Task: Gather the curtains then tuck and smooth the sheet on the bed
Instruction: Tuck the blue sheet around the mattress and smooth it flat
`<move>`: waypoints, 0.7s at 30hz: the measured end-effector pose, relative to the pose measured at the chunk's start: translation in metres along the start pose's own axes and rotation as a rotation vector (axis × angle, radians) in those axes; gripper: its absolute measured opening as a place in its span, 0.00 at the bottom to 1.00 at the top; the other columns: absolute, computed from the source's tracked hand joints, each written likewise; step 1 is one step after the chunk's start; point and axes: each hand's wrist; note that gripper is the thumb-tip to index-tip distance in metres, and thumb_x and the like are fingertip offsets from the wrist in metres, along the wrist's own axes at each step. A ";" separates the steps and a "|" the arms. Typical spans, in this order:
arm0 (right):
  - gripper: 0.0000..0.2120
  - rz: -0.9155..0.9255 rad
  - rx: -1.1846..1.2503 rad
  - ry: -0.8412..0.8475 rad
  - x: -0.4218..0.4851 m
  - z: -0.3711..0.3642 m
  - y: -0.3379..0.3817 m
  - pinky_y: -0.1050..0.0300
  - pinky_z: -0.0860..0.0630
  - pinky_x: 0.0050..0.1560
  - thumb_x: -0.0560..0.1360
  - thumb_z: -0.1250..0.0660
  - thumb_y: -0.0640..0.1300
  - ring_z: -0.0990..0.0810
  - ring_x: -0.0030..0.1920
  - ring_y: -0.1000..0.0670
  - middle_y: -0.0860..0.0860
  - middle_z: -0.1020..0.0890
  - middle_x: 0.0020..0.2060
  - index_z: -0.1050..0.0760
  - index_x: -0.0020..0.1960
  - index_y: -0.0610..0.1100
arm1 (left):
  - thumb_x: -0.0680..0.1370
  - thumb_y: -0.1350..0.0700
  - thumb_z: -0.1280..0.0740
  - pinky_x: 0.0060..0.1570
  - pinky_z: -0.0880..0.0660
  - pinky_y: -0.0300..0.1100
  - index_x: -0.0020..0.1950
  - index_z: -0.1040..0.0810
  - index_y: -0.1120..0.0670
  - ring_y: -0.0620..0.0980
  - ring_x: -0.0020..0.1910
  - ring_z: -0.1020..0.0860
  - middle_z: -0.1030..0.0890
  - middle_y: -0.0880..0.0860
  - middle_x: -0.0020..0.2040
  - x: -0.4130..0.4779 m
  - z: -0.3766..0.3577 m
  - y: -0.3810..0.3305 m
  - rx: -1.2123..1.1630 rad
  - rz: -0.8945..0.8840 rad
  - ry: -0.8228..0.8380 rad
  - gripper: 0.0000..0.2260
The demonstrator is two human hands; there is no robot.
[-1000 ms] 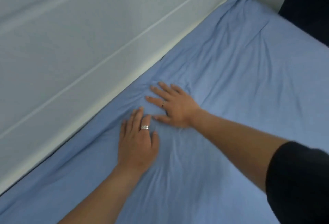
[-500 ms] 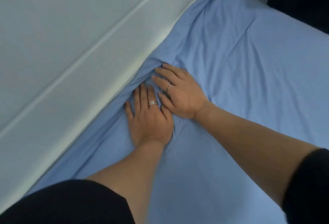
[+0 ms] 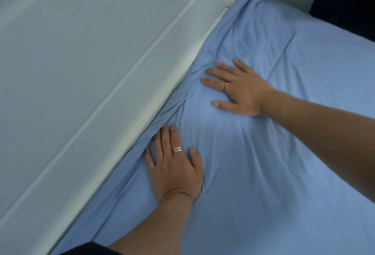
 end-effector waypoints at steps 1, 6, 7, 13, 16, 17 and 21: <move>0.36 -0.074 0.039 -0.015 0.001 -0.002 -0.011 0.41 0.56 0.79 0.77 0.58 0.72 0.52 0.81 0.48 0.54 0.48 0.81 0.51 0.81 0.59 | 0.78 0.45 0.43 0.75 0.45 0.59 0.79 0.38 0.56 0.54 0.78 0.40 0.37 0.53 0.80 -0.001 -0.001 0.001 0.002 -0.003 0.000 0.31; 0.34 -0.428 0.080 -0.072 -0.003 -0.017 -0.026 0.43 0.58 0.80 0.78 0.63 0.71 0.59 0.81 0.51 0.57 0.55 0.81 0.57 0.81 0.60 | 0.79 0.44 0.45 0.76 0.47 0.59 0.80 0.40 0.55 0.54 0.79 0.42 0.39 0.53 0.81 -0.002 0.002 -0.001 -0.012 -0.003 0.018 0.31; 0.34 -0.422 0.079 -0.066 -0.002 -0.015 -0.025 0.43 0.57 0.80 0.78 0.64 0.71 0.59 0.81 0.51 0.57 0.55 0.81 0.58 0.81 0.60 | 0.78 0.45 0.44 0.77 0.47 0.59 0.80 0.40 0.54 0.54 0.79 0.41 0.39 0.53 0.81 -0.003 0.004 -0.001 -0.026 0.017 0.010 0.31; 0.34 -0.391 0.073 -0.051 -0.005 -0.010 -0.027 0.43 0.56 0.80 0.79 0.65 0.69 0.58 0.81 0.50 0.55 0.56 0.82 0.59 0.82 0.59 | 0.73 0.58 0.37 0.73 0.35 0.55 0.72 0.27 0.57 0.57 0.76 0.34 0.30 0.57 0.76 0.039 0.015 -0.053 -0.389 -0.353 -0.143 0.26; 0.34 -0.392 0.090 -0.055 -0.005 -0.008 -0.029 0.42 0.56 0.79 0.78 0.64 0.70 0.58 0.81 0.50 0.55 0.55 0.82 0.58 0.82 0.59 | 0.80 0.50 0.44 0.79 0.48 0.54 0.80 0.37 0.52 0.52 0.82 0.47 0.43 0.52 0.82 0.071 0.006 -0.087 -0.194 -0.318 0.016 0.27; 0.34 -0.389 0.088 -0.068 -0.005 -0.011 -0.027 0.42 0.56 0.79 0.78 0.63 0.70 0.58 0.81 0.50 0.55 0.55 0.82 0.57 0.82 0.59 | 0.81 0.46 0.46 0.79 0.50 0.55 0.81 0.40 0.49 0.52 0.82 0.48 0.44 0.51 0.82 0.072 -0.003 -0.088 -0.114 -0.295 0.018 0.28; 0.33 -0.346 0.240 -0.304 -0.001 -0.019 -0.036 0.41 0.47 0.78 0.79 0.49 0.67 0.48 0.81 0.47 0.52 0.44 0.81 0.44 0.81 0.55 | 0.79 0.41 0.45 0.77 0.48 0.57 0.80 0.39 0.47 0.53 0.81 0.44 0.41 0.51 0.81 0.076 -0.024 -0.086 -0.016 -0.254 -0.052 0.29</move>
Point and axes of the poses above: each hand's wrist, its own x-axis towards the middle knuckle, its own z-axis out of the back of the hand, y = z × x
